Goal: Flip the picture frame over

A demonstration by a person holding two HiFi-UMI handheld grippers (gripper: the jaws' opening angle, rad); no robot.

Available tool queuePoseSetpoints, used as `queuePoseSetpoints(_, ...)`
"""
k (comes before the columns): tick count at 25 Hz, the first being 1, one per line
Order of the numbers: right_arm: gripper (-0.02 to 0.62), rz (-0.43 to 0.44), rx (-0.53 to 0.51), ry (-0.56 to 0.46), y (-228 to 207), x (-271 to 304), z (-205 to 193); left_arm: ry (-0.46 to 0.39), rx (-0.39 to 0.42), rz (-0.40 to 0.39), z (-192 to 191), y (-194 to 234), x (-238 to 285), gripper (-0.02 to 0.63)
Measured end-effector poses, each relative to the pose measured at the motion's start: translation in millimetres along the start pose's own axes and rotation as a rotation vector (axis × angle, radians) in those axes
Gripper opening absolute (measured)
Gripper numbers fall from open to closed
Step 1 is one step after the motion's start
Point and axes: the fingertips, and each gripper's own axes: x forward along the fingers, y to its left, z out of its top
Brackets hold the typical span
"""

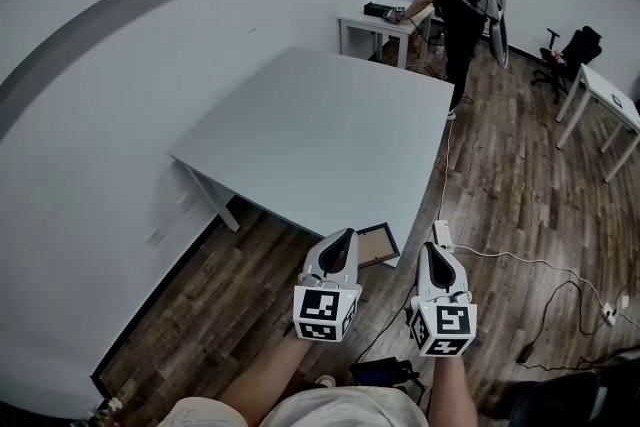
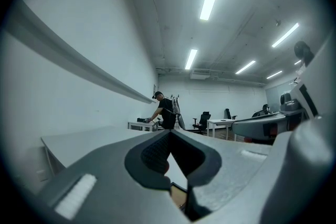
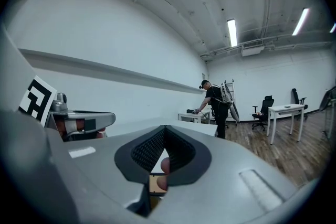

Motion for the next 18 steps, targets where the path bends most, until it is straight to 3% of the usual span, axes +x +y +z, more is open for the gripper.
queuePoseSetpoints(18, 0.023, -0.019, -0.023, -0.005, -11.2, -4.8, 7.5, 0.001, 0.011, -0.008, -0.6, -3.8, 7.0, 0.002)
